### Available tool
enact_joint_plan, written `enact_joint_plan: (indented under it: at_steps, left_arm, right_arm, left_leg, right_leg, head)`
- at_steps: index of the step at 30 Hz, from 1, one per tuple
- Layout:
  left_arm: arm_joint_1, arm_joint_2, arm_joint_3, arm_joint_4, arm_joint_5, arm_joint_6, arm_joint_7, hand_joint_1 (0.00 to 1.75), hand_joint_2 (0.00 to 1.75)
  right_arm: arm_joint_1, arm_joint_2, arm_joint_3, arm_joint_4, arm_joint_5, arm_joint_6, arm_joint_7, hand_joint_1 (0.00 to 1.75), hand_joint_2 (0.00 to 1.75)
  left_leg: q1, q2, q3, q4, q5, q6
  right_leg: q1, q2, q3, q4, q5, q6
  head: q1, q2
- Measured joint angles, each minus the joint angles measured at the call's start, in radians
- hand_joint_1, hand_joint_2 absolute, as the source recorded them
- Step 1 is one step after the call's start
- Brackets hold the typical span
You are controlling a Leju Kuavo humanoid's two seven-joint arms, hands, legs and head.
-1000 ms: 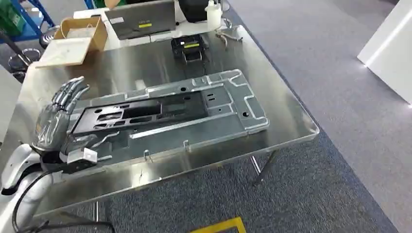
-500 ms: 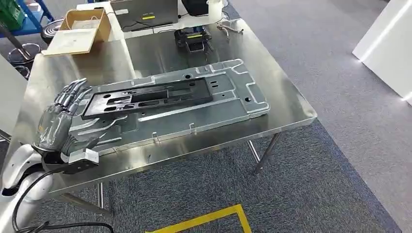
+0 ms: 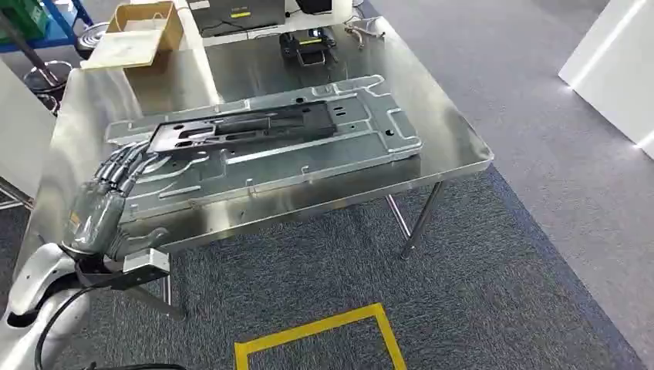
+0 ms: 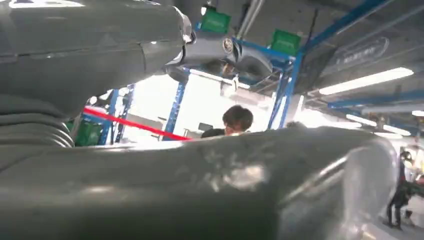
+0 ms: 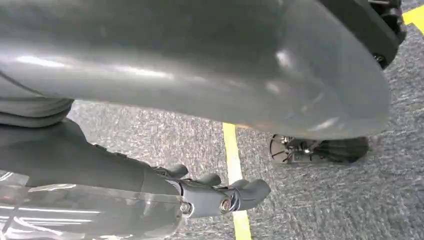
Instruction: Take the parts from the cabinet and place them on the table.
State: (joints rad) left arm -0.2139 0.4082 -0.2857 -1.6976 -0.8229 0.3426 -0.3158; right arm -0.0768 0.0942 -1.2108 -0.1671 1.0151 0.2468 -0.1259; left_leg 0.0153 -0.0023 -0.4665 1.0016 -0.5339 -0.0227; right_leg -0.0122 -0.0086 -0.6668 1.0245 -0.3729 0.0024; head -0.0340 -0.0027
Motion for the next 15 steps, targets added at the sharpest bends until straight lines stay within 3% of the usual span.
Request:
enact_joint_plan:
  at_steps: [1,3,4,5,6,7,8,9,10,11,12,13,14,15]
  left_arm:
    - [-0.002,0.0,0.0,0.0,-0.006,-0.002,0.0,0.0,0.0]
    - [-0.002,-0.002,-0.002,-0.003,-0.019,-0.016,0.005,0.0,0.0]
    - [-0.005,-0.003,-0.003,-0.004,-0.025,-0.025,0.008,0.0,0.0]
    - [-0.005,-0.005,-0.003,-0.006,-0.03,-0.031,0.012,0.0,0.0]
    - [-0.004,-0.006,-0.004,-0.007,-0.039,-0.037,0.014,0.0,0.0]
    - [-0.002,-0.008,-0.008,-0.008,-0.045,-0.039,0.017,0.0,0.0]
    - [-0.001,-0.009,-0.011,-0.008,-0.053,-0.042,0.018,0.0,0.0]
    - [0.001,-0.01,-0.013,-0.008,-0.058,-0.045,0.021,0.0,0.0]
    - [0.002,-0.011,-0.016,-0.008,-0.061,-0.046,0.023,0.0,0.0]
    - [0.002,-0.013,-0.017,-0.008,-0.063,-0.049,0.023,0.0,0.0]
    - [0.001,-0.014,-0.018,-0.008,-0.063,-0.054,0.021,0.0,0.0]
    - [0.001,-0.015,-0.018,-0.008,-0.061,-0.057,0.017,0.0,0.0]
    - [0.0,-0.017,-0.018,-0.007,-0.058,-0.058,0.013,0.0,0.0]
    - [-0.002,-0.018,-0.018,-0.005,-0.056,-0.06,0.011,0.0,0.0]
  right_arm:
    - [0.0,0.0,0.0,0.0,-0.001,0.0,-0.003,0.0,0.0]
    - [0.001,0.0,0.0,0.0,-0.003,0.005,-0.006,0.0,0.0]
    - [0.001,0.0,-0.001,0.0,-0.007,0.006,-0.011,0.0,0.0]
    - [0.001,0.0,-0.001,0.0,-0.011,0.008,-0.017,0.0,0.0]
    - [0.0,0.001,-0.002,0.0,-0.016,0.013,-0.022,0.0,0.0]
    - [0.0,0.002,-0.004,0.0,-0.019,0.013,-0.022,0.0,0.0]
    - [0.0,0.002,-0.007,0.0,-0.02,0.01,-0.02,0.0,0.0]
    - [0.0,0.003,-0.01,0.0,-0.021,0.003,-0.016,0.0,0.0]
    - [-0.001,0.003,-0.012,0.0,-0.025,-0.002,-0.008,0.0,0.0]
    - [-0.001,0.003,-0.016,0.0,-0.029,-0.004,-0.003,0.0,0.0]
    - [-0.001,0.003,-0.019,0.0,-0.033,-0.006,-0.002,0.0,0.0]
    - [-0.002,0.002,-0.021,0.0,-0.036,-0.009,-0.001,0.0,0.0]
    - [-0.002,0.0,-0.024,-0.003,-0.037,-0.014,-0.001,0.0,0.0]
    - [-0.003,0.002,-0.025,-0.003,-0.036,-0.015,0.0,0.0,0.0]
  left_leg:
    - [-0.004,-0.001,-0.002,0.001,0.002,0.005]
    - [0.0,0.002,-0.015,-0.006,0.025,0.029]
    - [0.001,0.011,-0.025,-0.006,0.038,0.038]
    - [0.001,0.011,-0.04,-0.006,0.049,0.049]
    - [-0.001,0.01,-0.054,-0.005,0.063,0.053]
    - [-0.004,0.01,-0.071,-0.005,0.076,0.055]
    - [-0.007,0.01,-0.09,-0.003,0.09,0.055]
    - [-0.01,0.01,-0.107,-0.001,0.102,0.054]
    - [-0.013,0.01,-0.125,0.0,0.114,0.054]
    - [-0.016,0.01,-0.142,0.003,0.124,0.052]
    - [-0.018,0.009,-0.155,0.004,0.134,0.051]
    - [-0.017,0.009,-0.16,0.006,0.143,0.049]
    - [-0.024,0.008,-0.168,0.009,0.149,0.042]
    - [-0.019,0.012,-0.168,0.007,0.159,0.037]
  right_leg:
    - [0.0,0.0,0.0,-0.001,0.008,0.007]
    - [-0.004,0.003,-0.003,-0.006,0.025,0.021]
    - [-0.008,0.006,-0.015,0.015,-0.017,0.024]
    - [-0.008,0.007,-0.03,0.061,-0.083,0.026]
    - [-0.008,0.007,-0.05,0.139,-0.155,0.029]
    - [-0.008,0.007,-0.069,0.218,-0.205,0.032]
    - [-0.008,0.007,-0.078,0.28,-0.224,0.034]
    - [-0.008,0.007,-0.073,0.308,-0.208,0.033]
    - [-0.007,0.007,-0.045,0.295,-0.171,0.029]
    - [-0.005,0.007,0.0,0.246,-0.136,0.022]
    - [0.002,0.008,0.061,0.168,-0.118,0.012]
    - [0.007,0.01,0.134,0.076,-0.127,-0.002]
    - [0.017,0.009,0.198,-0.016,-0.161,-0.016]
    - [0.015,0.009,0.202,-0.037,-0.166,-0.014]
  head:
    - [0.001,0.0]
    - [0.001,0.0]
    - [0.0,0.0]
    - [0.001,0.0]
    - [0.001,0.0]
    - [0.0,0.0]
    - [0.001,0.0]
    - [0.0,0.0]
    - [0.0,0.0]
    - [0.0,0.0]
    - [0.0,0.0]
    - [0.0,0.0]
    - [0.001,0.0]
    - [0.0,0.0]
